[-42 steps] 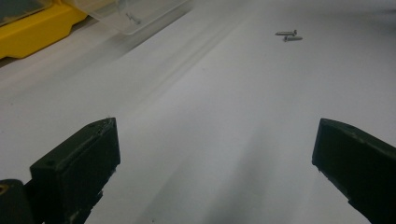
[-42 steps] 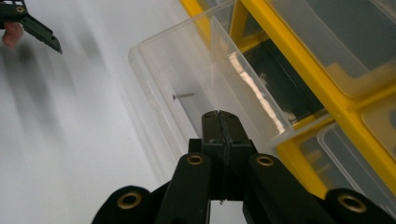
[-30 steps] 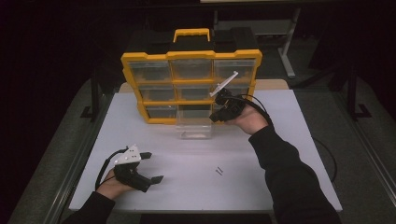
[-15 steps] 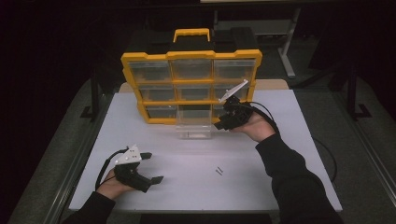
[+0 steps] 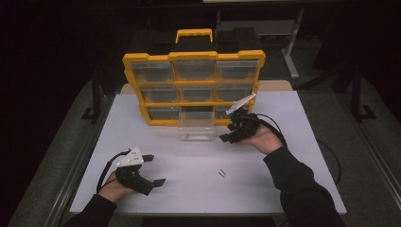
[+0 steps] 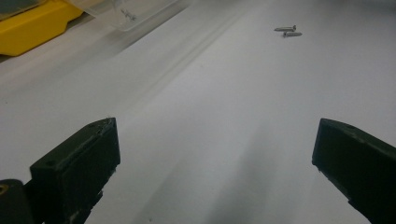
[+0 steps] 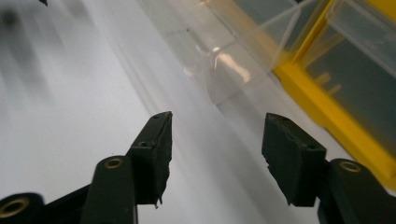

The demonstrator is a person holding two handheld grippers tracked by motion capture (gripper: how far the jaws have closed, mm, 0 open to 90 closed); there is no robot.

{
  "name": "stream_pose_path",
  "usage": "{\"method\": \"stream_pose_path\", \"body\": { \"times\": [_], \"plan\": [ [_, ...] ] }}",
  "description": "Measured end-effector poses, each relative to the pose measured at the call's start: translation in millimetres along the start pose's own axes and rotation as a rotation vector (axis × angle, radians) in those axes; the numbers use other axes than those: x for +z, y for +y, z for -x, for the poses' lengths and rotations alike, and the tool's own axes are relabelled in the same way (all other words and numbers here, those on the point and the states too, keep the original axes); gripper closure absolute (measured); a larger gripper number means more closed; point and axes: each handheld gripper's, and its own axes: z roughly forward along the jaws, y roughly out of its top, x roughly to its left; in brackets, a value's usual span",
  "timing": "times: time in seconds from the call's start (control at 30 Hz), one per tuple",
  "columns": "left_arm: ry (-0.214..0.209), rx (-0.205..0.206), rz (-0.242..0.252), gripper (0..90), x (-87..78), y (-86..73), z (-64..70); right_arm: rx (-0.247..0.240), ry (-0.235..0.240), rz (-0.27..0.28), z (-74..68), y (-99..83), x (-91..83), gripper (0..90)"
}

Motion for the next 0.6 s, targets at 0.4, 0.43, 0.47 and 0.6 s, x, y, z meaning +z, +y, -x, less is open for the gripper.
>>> {"method": "stream_pose_path", "body": {
  "times": [0.4, 0.43, 0.47, 0.6],
  "plan": [
    [-0.003, 0.001, 0.000, 0.4, 0.0, 0.1, 0.2, 0.018, -0.007, 0.004, -10.3, -27.8, 4.8, 33.1],
    [-0.003, 0.001, 0.000, 0.4, 0.0, 0.0, 0.2, 0.019, -0.006, 0.003, -12.1, -29.8, 5.3, 32.7],
    [-0.003, 0.001, -0.001, 0.4, 0.1, 0.0, 0.2, 0.019, -0.007, 0.002, -14.0, -31.7, 5.8, 32.8],
    [-0.002, 0.003, 0.000, 0.4, -0.1, 0.1, 0.3, 0.010, -0.002, -0.002, -21.1, -38.0, 7.7, 32.2]
  ]
}}
